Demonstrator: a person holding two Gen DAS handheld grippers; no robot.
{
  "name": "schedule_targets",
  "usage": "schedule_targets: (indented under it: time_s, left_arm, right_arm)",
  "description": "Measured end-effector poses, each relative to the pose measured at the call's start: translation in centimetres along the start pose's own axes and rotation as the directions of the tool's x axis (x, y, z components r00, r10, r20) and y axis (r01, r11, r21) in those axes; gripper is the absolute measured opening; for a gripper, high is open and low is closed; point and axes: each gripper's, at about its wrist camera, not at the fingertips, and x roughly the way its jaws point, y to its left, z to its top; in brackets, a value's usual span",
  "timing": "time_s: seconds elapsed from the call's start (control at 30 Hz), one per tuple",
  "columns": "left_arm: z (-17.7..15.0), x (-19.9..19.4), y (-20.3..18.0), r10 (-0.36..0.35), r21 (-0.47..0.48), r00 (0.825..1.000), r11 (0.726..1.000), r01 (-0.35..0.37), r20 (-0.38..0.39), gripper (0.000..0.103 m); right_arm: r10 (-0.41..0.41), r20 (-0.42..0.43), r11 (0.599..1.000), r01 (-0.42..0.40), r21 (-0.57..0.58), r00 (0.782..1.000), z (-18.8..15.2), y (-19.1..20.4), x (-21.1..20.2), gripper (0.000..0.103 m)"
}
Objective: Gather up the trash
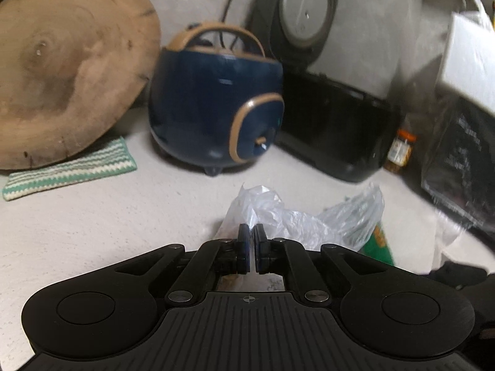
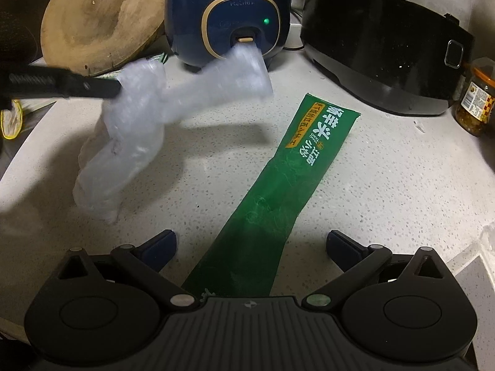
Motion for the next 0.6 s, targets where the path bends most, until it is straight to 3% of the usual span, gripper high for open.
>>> schedule_targets:
  time_s: [0.17,0.37,0.5,0.6]
  left_arm:
    - [1.1,-1.6,0.1,-0.017,-0.025,0.999,1.000,0.019,0.049,0.006]
    - [1.8,-2.4,-0.8,-0.047,-0.010,0.995,0.999,0.048,0.083,0.006]
    - [1.8,-2.2,-0.7,-0.068,-0.009,0.994,0.998,0.069,0.088,0.006]
    - [1.7,-1.9,-0.3,-0.079,-0.017,0.993,0.997,0.081,0.090,0.006]
  right_arm:
    - [-0.002,-0.013,1.000,0.002,0.016,1.000,0.1,-0.4,-0.2,0.102]
    - [-0.024,0.056,0.994,0.018,0.106,0.998,1.1,-2.0,-1.2,0.102]
    - [-0.026,0.034,0.993,0.022,0.116,0.999,2.0,-2.0,-0.2,0.092]
    - [-0.014,0.009,0.996,0.013,0.088,1.000,2.7,-1.3,0.7,0.077]
